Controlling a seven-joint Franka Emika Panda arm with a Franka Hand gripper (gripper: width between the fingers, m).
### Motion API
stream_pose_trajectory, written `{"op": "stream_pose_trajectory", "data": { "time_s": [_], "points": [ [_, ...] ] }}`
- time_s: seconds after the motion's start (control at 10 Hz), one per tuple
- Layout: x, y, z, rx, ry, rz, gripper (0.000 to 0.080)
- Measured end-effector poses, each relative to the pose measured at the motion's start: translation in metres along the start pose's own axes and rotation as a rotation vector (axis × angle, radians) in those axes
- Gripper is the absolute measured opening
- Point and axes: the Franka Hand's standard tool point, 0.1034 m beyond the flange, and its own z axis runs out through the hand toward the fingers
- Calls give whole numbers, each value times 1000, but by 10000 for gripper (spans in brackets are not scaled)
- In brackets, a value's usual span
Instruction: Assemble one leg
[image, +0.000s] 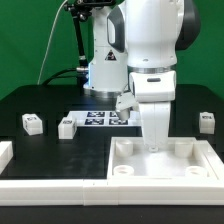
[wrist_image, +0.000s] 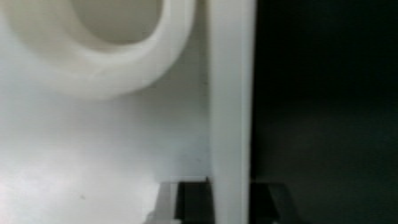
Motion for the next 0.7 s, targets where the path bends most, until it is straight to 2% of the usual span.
{"op": "stream_pose_trajectory", "data": {
  "time_s": [0.1,0.2,0.3,0.4,0.5,0.6,0.7],
  "points": [
    [0,0,0,0,0,0,54],
    [0,0,0,1,0,0,153],
    [-1,0,0,1,0,1,153],
    [-1,0,0,1,0,1,332],
    [-1,0,0,1,0,1,466],
    [-1,0,0,1,0,2,466],
    [-1,0,0,1,0,2,603]
  ]
}}
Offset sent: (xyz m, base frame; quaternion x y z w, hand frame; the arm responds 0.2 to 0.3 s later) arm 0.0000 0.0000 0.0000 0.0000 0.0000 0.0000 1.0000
